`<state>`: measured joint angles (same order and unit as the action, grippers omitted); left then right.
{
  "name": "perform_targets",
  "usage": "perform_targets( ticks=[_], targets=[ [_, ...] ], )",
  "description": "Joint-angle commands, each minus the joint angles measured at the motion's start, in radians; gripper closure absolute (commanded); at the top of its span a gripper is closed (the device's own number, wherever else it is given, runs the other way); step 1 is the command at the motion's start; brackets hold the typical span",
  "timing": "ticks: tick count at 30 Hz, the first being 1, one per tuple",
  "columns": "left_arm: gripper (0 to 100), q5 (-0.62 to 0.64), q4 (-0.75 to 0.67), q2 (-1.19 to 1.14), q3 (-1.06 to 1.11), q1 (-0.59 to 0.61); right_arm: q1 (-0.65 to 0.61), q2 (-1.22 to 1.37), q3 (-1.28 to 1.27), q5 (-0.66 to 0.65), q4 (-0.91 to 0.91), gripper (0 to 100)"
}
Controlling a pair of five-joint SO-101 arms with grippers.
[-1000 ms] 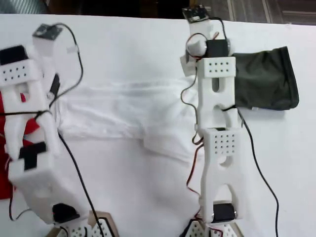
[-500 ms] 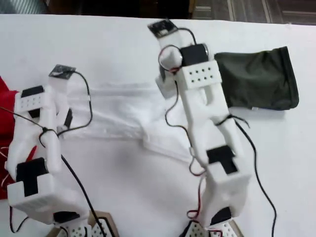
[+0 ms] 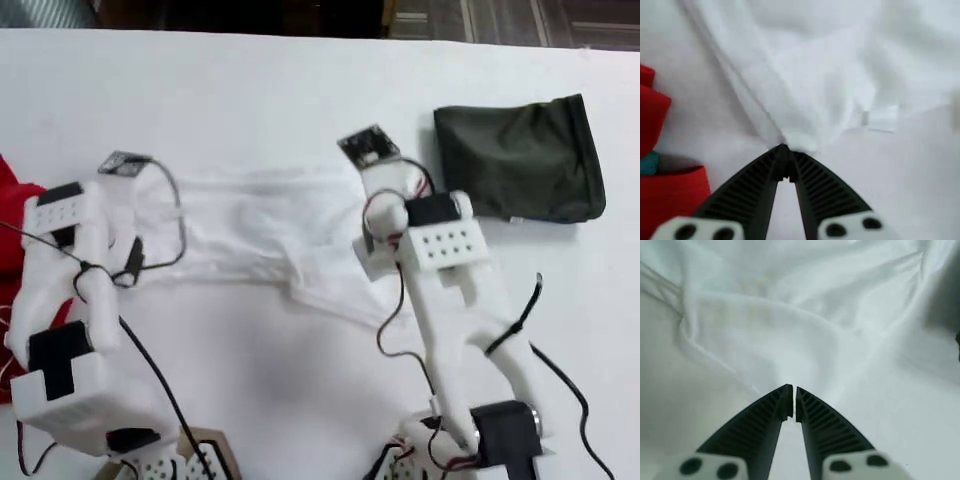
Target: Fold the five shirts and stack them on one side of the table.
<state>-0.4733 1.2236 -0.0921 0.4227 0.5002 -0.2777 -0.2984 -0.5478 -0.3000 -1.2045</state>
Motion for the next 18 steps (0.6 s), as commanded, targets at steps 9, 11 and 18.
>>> perform_targets(
  ticks=[9, 11, 18],
  targets=[
    [97, -0.003, 0.100, 0.066, -0.117, 0.044, -0.067, -0.067, -0.044, -0.003, 0.171, 97.9],
    [97, -0.002, 0.166, 0.066, -0.189, 0.044, -0.087, -0.065, -0.051, -0.003, 0.200, 97.9],
    [97, 0.066, 0.242, 0.057, -0.371, 0.002, -0.094, 0.056, -0.049, -0.003, 0.219, 97.9]
  ],
)
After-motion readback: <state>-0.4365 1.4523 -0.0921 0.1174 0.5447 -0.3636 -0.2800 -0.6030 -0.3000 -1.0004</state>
